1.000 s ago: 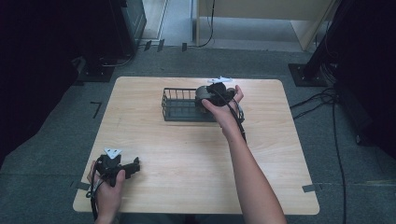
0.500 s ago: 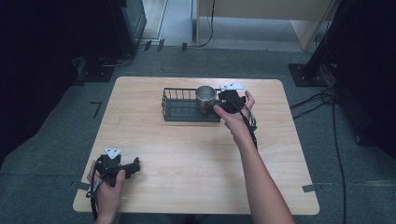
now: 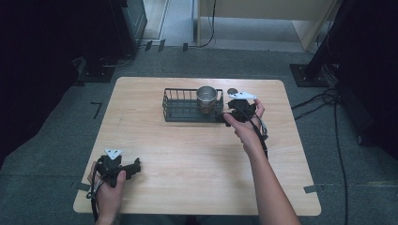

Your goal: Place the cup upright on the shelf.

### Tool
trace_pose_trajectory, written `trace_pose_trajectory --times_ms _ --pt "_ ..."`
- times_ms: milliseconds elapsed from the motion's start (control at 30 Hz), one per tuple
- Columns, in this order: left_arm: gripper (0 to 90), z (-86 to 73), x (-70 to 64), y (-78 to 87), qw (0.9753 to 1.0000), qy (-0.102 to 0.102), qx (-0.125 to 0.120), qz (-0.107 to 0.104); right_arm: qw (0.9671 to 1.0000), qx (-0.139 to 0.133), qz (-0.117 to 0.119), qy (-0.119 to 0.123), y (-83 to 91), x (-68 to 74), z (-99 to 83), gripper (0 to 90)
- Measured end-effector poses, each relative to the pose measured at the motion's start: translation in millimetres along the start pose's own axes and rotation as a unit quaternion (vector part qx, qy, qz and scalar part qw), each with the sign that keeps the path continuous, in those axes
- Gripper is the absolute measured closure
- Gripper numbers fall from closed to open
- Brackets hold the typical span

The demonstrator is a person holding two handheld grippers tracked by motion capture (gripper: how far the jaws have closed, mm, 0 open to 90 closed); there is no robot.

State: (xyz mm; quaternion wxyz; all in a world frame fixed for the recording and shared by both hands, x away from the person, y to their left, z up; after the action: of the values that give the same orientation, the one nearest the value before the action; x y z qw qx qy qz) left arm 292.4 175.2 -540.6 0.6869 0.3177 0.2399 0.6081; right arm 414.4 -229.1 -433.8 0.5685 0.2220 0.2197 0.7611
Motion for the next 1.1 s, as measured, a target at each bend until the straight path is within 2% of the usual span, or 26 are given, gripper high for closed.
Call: trace_pose_trajectory --times_ms 200,800,1100 --pt "0.0 0.0 0.0 0.0 1.0000 0.000 0.000 0.000 1.0000 0.001 -0.006 0.004 7.1 -7.0 -10.0 0.0" --pt "0.0 0.0 0.0 -0.1 1.0000 0.000 -0.001 0.000 0.9996 0.011 -0.021 -0.012 21.6 -31.3 -41.5 0.0" --pt "0.0 0.0 0.0 -0.1 1.0000 0.000 -0.001 0.000 0.9991 0.019 -0.031 -0.022 26.6 -41.4 -64.9 0.0"
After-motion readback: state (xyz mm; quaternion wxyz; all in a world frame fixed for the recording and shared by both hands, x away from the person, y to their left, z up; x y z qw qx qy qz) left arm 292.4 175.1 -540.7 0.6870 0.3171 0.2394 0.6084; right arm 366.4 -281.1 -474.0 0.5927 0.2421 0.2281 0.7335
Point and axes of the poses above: each handheld gripper's, and its own axes: y roughly backward along the jaws, z roughly out of its top, x roughly to its left, the point moved 3 cm from there along -y, roughly forward along the jaws, and after that the axes turned 4 degrees about -y, right-handed, at the moved point
